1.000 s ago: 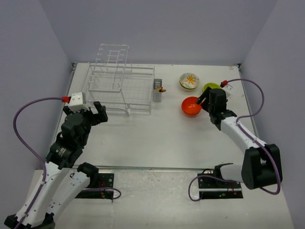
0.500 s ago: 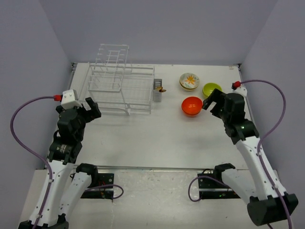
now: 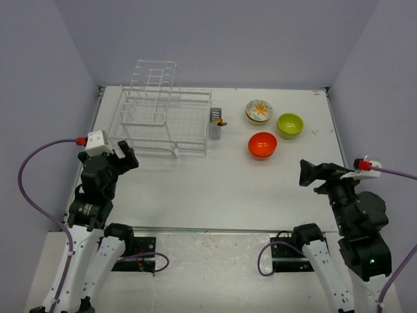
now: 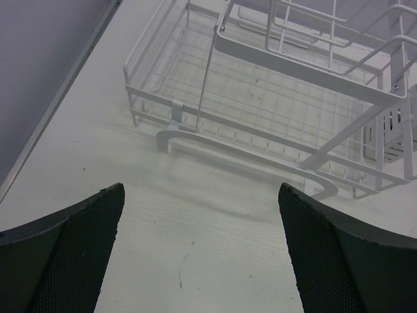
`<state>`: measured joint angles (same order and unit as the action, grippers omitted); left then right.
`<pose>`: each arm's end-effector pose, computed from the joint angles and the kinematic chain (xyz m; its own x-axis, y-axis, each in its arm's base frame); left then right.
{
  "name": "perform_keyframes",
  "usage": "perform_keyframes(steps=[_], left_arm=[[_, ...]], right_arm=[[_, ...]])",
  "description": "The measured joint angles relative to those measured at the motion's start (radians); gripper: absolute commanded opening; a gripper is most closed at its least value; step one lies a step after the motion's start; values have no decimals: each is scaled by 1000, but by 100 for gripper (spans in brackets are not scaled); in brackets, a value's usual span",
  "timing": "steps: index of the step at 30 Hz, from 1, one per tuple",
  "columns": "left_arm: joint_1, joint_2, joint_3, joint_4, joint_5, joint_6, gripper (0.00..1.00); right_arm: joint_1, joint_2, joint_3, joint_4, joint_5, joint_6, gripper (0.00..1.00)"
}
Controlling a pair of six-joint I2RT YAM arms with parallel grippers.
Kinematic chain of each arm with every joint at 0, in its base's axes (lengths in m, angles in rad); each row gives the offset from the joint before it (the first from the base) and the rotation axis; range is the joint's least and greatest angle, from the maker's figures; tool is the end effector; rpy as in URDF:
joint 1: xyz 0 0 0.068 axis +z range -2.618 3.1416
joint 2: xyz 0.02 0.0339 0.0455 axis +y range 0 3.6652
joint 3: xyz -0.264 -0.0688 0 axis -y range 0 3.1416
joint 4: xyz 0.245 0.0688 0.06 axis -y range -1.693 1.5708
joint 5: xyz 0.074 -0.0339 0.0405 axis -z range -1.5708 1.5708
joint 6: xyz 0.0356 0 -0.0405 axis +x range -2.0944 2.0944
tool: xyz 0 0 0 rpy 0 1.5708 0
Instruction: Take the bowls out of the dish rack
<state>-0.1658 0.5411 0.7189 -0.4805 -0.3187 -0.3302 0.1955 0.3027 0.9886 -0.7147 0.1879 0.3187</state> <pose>0.1272 -0.0100 0.3197 -0.2333 -0.2731 -0.9333 -0.2261 0.9487 -0.2211 0.0293 -0.0010 0.3907 -0.0292 0.3080 -0.9509 0.0016 0.9514 0.3081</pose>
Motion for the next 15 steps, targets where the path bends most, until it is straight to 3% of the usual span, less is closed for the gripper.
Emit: perform_keyframes(steps=[5, 15], left_arm=[[-1, -43, -14, 2, -7, -1, 100], [-6, -43, -46, 6, -10, -1, 100]], right_arm=[[6, -33, -82, -17, -72, -61, 99], [7, -33, -118, 4, -66, -74, 99]])
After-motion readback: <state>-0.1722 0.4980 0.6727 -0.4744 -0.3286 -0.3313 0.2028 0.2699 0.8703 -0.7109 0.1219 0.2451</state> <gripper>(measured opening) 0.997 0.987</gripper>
